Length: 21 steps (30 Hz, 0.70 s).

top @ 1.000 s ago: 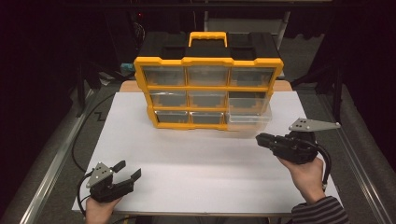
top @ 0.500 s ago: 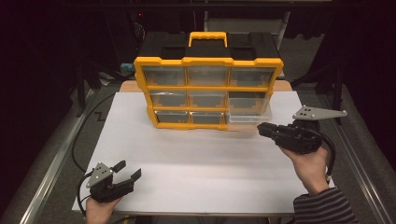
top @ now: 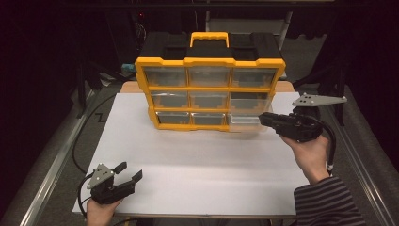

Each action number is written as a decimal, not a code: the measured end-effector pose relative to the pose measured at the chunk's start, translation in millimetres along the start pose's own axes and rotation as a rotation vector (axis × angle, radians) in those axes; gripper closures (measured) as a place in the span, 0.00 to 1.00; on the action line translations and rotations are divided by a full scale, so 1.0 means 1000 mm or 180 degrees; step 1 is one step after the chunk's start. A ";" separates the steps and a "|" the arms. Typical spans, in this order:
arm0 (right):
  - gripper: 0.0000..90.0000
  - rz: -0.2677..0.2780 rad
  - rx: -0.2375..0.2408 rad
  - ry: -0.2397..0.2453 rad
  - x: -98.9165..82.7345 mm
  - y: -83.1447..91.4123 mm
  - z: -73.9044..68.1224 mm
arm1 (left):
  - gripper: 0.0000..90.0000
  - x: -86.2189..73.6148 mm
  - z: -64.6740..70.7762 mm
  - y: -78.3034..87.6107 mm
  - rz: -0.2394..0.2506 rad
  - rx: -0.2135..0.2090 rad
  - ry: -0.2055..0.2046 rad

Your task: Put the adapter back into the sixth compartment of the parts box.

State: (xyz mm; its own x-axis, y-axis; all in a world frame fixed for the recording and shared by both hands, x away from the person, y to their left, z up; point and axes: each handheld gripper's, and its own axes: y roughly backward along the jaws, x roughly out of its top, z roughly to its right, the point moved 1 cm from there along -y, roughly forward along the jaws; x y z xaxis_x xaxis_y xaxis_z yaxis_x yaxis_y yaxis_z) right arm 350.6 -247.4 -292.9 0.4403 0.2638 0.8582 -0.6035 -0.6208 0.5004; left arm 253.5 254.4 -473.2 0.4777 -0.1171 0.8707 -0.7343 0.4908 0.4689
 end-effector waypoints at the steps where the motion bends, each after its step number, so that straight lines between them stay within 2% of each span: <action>1: 0.86 0.0004 -0.0006 -0.0009 0.001 -0.002 0.001 | 0.32 0.000 0.000 0.000 -0.0002 0.0000 -0.0001; 11: 0.86 -0.0019 -0.0156 -0.0093 0.009 -0.018 0.012 | 0.32 0.000 0.000 0.000 0.0003 0.0001 0.0002; 21: 0.85 -0.0118 -0.0310 -0.0117 0.015 -0.033 0.022 | 0.32 0.000 0.000 0.000 0.0001 0.0000 0.0002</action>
State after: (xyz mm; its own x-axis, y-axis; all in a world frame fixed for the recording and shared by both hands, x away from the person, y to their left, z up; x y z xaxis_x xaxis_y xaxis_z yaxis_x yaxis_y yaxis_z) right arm 392.0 -238.8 -299.0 0.4864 0.2569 0.8351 -0.6474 -0.5359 0.5420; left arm 253.4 254.7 -473.2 0.4779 -0.1165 0.8707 -0.7343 0.4910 0.4687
